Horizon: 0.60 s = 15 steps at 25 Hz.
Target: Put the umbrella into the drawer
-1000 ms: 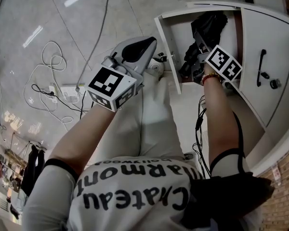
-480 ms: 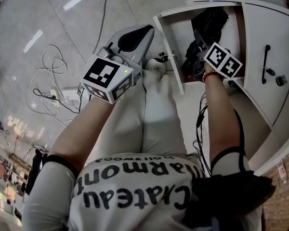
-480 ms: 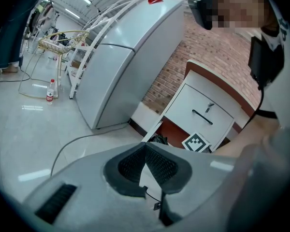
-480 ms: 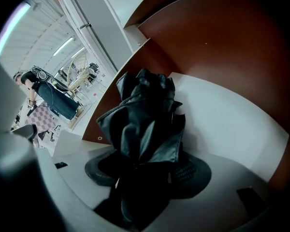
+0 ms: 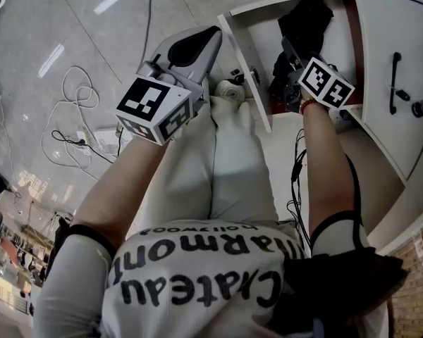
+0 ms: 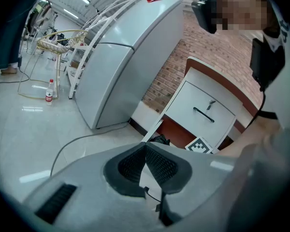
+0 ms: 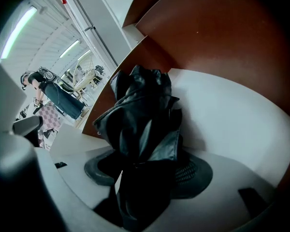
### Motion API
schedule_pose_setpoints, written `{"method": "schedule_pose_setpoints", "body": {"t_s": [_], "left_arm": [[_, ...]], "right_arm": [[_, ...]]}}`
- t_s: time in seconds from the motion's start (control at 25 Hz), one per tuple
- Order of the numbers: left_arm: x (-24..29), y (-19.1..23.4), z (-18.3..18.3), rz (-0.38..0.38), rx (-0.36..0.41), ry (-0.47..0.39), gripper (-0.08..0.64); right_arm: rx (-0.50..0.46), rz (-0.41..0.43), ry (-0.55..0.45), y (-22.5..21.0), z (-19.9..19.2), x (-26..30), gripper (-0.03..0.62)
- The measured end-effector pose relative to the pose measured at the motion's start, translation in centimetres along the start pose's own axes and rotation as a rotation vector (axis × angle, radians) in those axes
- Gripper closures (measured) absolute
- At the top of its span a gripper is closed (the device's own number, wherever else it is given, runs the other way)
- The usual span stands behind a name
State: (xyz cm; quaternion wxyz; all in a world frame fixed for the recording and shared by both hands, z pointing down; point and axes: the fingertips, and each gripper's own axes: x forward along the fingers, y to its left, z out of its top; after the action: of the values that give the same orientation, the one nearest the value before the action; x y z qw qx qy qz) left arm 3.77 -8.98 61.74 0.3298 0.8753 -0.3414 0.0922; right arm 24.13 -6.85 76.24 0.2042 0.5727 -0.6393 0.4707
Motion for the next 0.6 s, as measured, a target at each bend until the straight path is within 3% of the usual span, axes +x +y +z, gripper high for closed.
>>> {"method": "schedule_pose_setpoints", "body": {"t_s": [0.44, 0.6], "left_arm": [[0.25, -0.91, 0.78, 0.018, -0.013, -0.002, 0.545], [0.11, -0.98, -0.02, 0.04, 0.028, 0.041, 0.545]], "right_arm": [[-0.028, -0.017, 0.008, 0.02, -0.19, -0.04, 0.337], [-0.051, -0.064, 0.049, -0.01, -0.41, 0.15, 0.337]]}}
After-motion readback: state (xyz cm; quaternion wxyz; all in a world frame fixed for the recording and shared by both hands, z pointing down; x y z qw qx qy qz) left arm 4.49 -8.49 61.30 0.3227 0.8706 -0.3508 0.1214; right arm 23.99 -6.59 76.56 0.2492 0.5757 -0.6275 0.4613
